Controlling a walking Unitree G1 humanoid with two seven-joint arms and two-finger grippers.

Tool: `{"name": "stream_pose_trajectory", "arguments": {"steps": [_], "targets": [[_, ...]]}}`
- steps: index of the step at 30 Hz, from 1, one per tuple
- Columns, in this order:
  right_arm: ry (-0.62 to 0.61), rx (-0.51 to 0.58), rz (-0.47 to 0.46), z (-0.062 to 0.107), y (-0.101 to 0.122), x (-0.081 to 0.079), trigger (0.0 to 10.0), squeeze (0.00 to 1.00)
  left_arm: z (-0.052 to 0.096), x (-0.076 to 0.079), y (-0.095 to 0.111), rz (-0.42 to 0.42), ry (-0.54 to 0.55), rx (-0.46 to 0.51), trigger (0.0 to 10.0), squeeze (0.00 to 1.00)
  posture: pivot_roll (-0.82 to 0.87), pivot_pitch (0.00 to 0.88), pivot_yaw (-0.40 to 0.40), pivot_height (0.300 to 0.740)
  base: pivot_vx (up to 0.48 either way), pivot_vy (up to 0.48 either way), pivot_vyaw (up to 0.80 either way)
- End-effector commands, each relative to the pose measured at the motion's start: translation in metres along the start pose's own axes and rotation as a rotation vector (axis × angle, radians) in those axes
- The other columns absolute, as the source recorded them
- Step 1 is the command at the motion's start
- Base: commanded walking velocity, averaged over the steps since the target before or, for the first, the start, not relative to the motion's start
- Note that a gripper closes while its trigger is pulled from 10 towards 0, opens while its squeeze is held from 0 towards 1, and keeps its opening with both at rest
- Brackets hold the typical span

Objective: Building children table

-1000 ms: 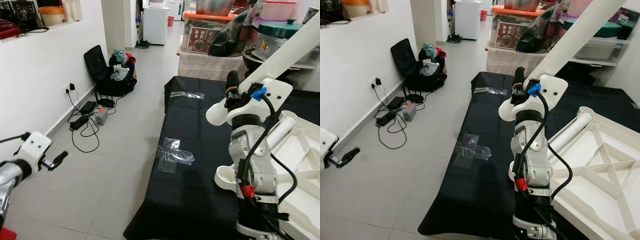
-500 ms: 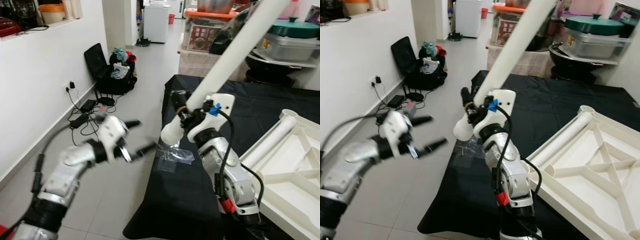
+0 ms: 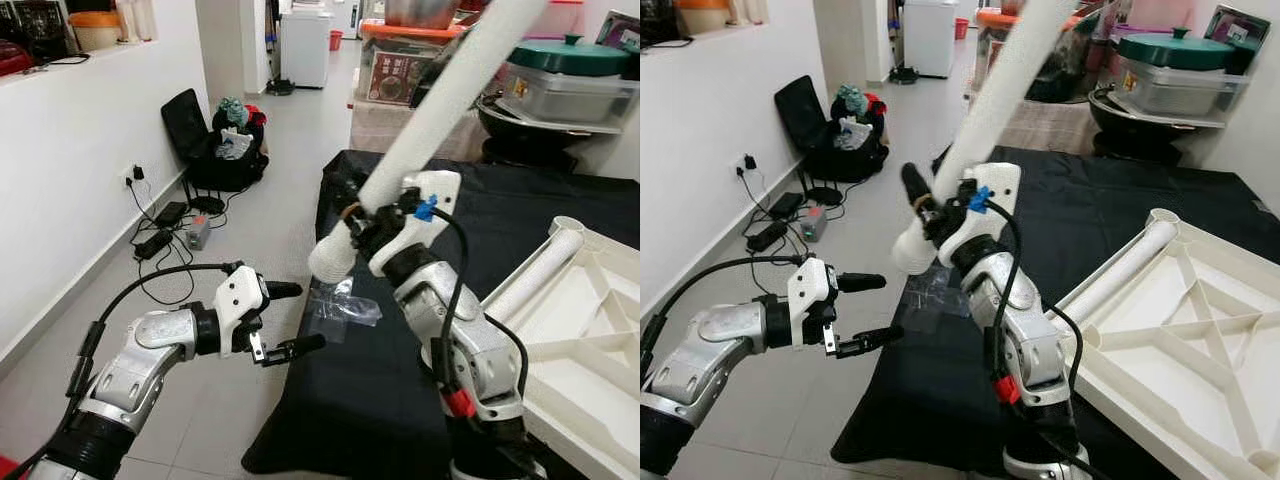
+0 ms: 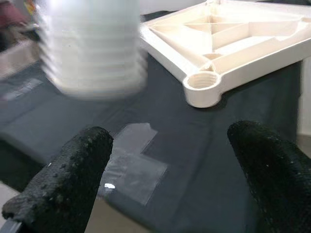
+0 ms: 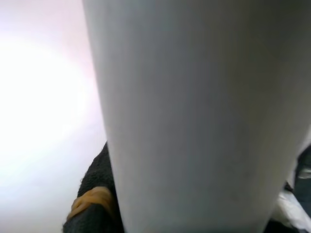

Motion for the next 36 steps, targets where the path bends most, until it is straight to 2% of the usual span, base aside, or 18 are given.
{"name": "stream_pose_trajectory", "arguments": {"steps": [1, 8, 13, 16, 27, 32, 36], "targets": [[0.038, -0.030, 0.002, 0.003, -0.006, -0.008, 10.0, 0.00, 0.002, -0.011, 0.016, -0.058, 0.028, 0.015, 10.0, 0.00, 0.09, 0.000, -0.051, 0.740, 0.000, 0.000, 0.00], [0.097, -0.081, -0.001, 0.006, -0.020, -0.023, 10.0, 0.00, -0.003, -0.010, 0.024, -0.099, -0.003, 0.027, 10.0, 0.00, 0.08, 0.000, -0.043, 0.740, 0.000, 0.000, 0.00], [0.111, -0.102, -0.004, 0.008, -0.024, -0.026, 10.0, 0.00, -0.004, -0.011, 0.024, -0.099, -0.009, 0.029, 10.0, 0.00, 0.08, 0.000, -0.043, 0.740, 0.000, 0.000, 0.00], [0.147, -0.095, -0.010, 0.007, -0.019, -0.033, 10.0, 0.00, -0.005, -0.009, 0.015, -0.089, -0.011, 0.006, 10.0, 0.00, 0.07, 0.000, -0.039, 0.740, 0.000, 0.000, 0.00], [0.239, -0.046, -0.060, 0.006, -0.001, -0.052, 10.0, 0.00, -0.009, -0.006, 0.008, -0.056, -0.023, -0.005, 10.0, 0.00, 0.07, 0.000, -0.040, 0.740, 0.000, 0.000, 0.00], [0.284, -0.051, -0.055, 0.006, -0.001, -0.061, 10.0, 0.00, -0.012, -0.004, 0.007, -0.027, -0.036, 0.007, 10.0, 0.00, 0.07, 0.000, -0.041, 0.740, 0.000, 0.000, 0.00], [0.300, -0.065, -0.091, 0.007, -0.004, -0.067, 10.0, 0.00, -0.015, -0.005, 0.007, -0.032, -0.039, 0.012, 10.0, 0.00, 0.07, 0.000, -0.042, 0.740, 0.000, 0.000, 0.00]]}}
Point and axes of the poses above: a point about 5 cm out from each wrist's last joint towards the gripper, its own z axis pointing back from the gripper into the wrist, its own y axis along the axis of the wrist's last joint, x = y × z, the point moved 6 cm from there along -z, pointing out of the wrist towards the gripper, and after that the axes turned 1 degree about -z, right-handed, at the moved point
